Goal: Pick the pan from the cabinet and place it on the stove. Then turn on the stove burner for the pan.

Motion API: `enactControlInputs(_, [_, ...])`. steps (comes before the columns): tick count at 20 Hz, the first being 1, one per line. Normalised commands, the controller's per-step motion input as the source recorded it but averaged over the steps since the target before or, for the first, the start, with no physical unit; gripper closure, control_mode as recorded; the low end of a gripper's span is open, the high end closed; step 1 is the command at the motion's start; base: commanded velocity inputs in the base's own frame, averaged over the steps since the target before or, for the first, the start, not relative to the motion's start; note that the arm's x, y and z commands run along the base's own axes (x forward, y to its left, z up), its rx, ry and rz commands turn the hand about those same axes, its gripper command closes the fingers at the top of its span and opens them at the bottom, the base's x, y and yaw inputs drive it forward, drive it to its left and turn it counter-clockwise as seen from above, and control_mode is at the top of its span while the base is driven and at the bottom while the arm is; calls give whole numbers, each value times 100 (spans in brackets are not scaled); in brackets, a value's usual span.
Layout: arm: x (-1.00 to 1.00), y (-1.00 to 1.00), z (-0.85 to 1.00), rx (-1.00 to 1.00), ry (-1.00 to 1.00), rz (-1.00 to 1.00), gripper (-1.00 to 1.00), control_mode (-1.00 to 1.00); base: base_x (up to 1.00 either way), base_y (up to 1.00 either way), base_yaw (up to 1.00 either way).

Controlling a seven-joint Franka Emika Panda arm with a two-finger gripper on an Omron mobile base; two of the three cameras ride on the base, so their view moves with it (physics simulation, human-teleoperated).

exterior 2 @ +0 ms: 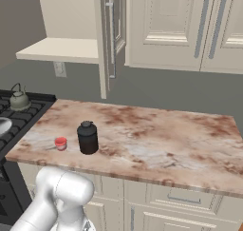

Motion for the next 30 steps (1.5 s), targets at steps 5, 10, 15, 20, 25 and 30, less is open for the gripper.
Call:
enactControlInputs(5, [0, 0, 0, 0, 0, -2, -100, -100, 0, 0, 0])
enactControlInputs(10, [0, 0, 1, 0, 0, -1, -100, -100, 0, 0, 0])
enactControlInputs(15, [-7, 0, 5, 0, -3, -1, -100, -100, 0, 0, 0])
enactControlInputs(20, [-5, 0, 7, 0, -4, -1, -100, -100, 0, 0, 0])
enactControlInputs(25, [0, 0, 2, 0, -1, -2, -100, -100, 0, 0, 0])
enactControlInputs(30, [0, 0, 1, 0, 0, -3, -100, -100, 0, 0, 0])
